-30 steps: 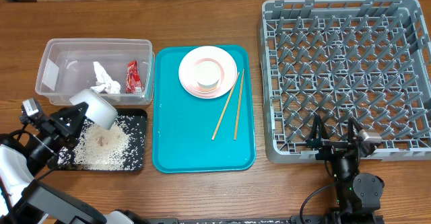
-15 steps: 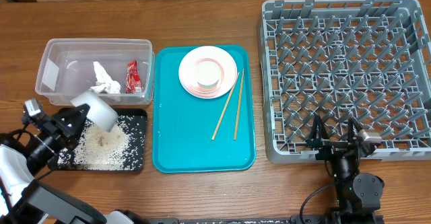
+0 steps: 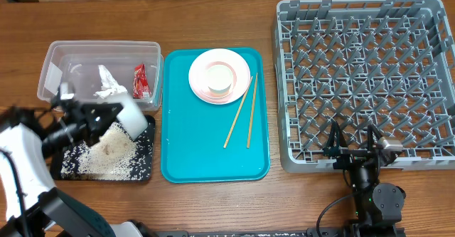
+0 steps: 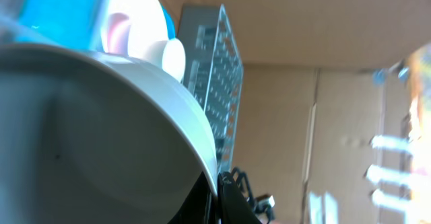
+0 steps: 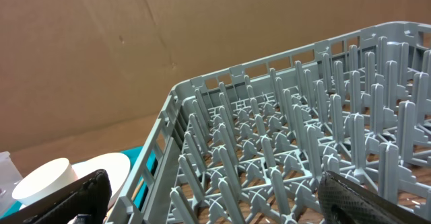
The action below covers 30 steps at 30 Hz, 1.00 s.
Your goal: Sort waste into correct bins and load items into the dishwasher
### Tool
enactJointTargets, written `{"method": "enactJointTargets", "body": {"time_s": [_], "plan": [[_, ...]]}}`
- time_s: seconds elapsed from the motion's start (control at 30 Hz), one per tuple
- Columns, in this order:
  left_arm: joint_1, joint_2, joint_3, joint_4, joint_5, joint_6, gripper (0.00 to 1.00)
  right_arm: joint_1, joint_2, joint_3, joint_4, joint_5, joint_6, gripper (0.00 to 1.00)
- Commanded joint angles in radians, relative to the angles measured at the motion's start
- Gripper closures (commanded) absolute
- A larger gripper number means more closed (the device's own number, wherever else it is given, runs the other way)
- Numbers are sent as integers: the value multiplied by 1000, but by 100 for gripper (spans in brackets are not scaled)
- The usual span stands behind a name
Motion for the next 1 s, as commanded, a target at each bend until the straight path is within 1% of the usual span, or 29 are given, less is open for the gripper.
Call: {"method": "enactJointTargets", "body": {"time_s": [0.0, 0.13, 0.27, 0.37, 0.43, 0.47, 0.57, 0.63, 0.77, 0.87, 0.97], "plan": [[-124, -14, 101, 35, -78, -137, 96, 5, -10, -10, 7, 12, -7, 0], [-303, -14, 177, 114, -254, -314, 96, 5, -10, -10, 7, 12, -7, 0], [-539, -14, 215, 200, -475, -457, 96, 5, -10, -10, 7, 12, -7, 0], [-694, -13, 215, 248, -624, -515, 96, 5, -10, -10, 7, 12, -7, 0], [-812, -13, 215, 269, -768, -541, 96, 5, -10, -10, 7, 12, -7, 0], [-891, -13, 215, 275, -882, -573, 96, 5, -10, -10, 7, 12, -7, 0], [-1037, -12, 210, 276, -1125, -679, 96, 5, -10, -10, 7, 12, -7, 0], [-1120, -11, 199, 282, -1225, -734, 96, 5, -10, -10, 7, 12, -7, 0], [-1255, -9, 172, 303, -1362, -793, 96, 5, -10, -10, 7, 12, -7, 0], [-1322, -3, 164, 307, -1464, -842, 96, 5, -10, -10, 7, 12, -7, 0], [-1350, 6, 163, 309, -1516, -849, 96, 5, -10, -10, 7, 12, -7, 0]]}}
